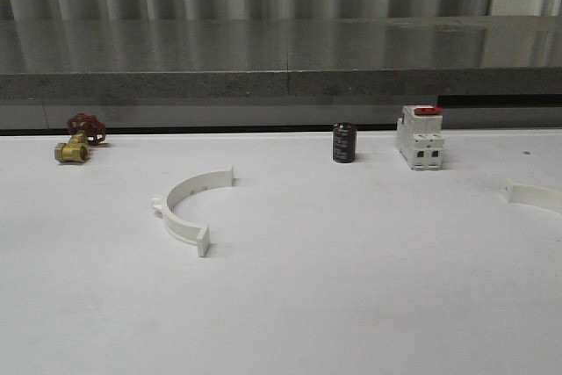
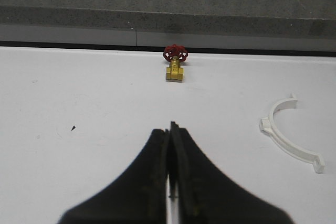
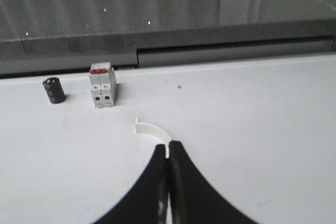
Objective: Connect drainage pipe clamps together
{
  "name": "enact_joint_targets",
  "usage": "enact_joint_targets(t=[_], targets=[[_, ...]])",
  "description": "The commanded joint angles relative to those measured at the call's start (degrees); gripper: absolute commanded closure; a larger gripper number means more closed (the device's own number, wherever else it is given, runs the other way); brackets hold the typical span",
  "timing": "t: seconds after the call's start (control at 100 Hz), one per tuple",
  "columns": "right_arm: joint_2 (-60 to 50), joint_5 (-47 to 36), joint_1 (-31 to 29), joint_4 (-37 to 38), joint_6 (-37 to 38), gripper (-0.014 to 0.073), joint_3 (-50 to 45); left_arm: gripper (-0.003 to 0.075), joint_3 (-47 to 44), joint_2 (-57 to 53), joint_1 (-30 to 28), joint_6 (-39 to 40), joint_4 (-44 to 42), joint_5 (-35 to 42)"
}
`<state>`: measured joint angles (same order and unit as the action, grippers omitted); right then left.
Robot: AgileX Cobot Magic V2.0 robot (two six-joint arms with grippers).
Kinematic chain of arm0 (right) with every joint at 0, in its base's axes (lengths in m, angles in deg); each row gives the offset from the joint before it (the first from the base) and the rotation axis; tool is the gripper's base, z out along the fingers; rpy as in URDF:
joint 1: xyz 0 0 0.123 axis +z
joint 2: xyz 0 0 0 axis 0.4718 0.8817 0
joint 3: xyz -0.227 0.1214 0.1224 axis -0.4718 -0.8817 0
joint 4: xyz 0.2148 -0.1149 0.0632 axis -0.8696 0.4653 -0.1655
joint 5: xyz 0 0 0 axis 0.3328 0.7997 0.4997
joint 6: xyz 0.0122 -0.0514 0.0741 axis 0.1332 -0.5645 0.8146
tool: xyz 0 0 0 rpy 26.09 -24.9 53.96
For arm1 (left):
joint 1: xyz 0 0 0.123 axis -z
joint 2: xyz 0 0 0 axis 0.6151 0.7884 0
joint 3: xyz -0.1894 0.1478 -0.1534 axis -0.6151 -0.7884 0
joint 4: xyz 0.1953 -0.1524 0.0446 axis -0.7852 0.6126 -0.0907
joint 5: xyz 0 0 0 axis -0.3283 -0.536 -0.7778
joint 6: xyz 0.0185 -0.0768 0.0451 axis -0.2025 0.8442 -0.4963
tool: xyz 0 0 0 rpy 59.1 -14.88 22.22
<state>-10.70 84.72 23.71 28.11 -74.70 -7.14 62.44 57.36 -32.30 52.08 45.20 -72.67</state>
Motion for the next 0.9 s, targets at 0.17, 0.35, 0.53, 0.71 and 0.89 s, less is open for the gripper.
enact_joint_targets(t=[0.17, 0.35, 0.53, 0.71, 0.89], targets=[[18.7, 8.9, 2.3, 0.2, -0.5, 0.0602, 12.7, 0.0741, 1.5, 0.3, 0.0, 0.1, 0.5, 4.3], [32.5, 13.7, 2.8, 0.2, -0.5, 0.0234, 18.6, 0.0741, 1.5, 0.3, 0.0, 0.1, 0.5, 4.3], [43.6, 13.7, 2.8, 0.2, -0.5, 0.0097, 23.5, 0.0741, 1.5, 0.3, 0.0, 0.1, 0.5, 4.3], [54.4, 13.4, 2.5, 0.1, -0.3, 0.012, 28.1, 0.0741, 1.5, 0.3, 0.0, 0.1, 0.5, 4.3], [67.2, 17.6, 1.1, -0.1, 1.1, 0.0124, 34.9, 0.0741, 1.5, 0.3, 0.0, 0.1, 0.5, 4.3]])
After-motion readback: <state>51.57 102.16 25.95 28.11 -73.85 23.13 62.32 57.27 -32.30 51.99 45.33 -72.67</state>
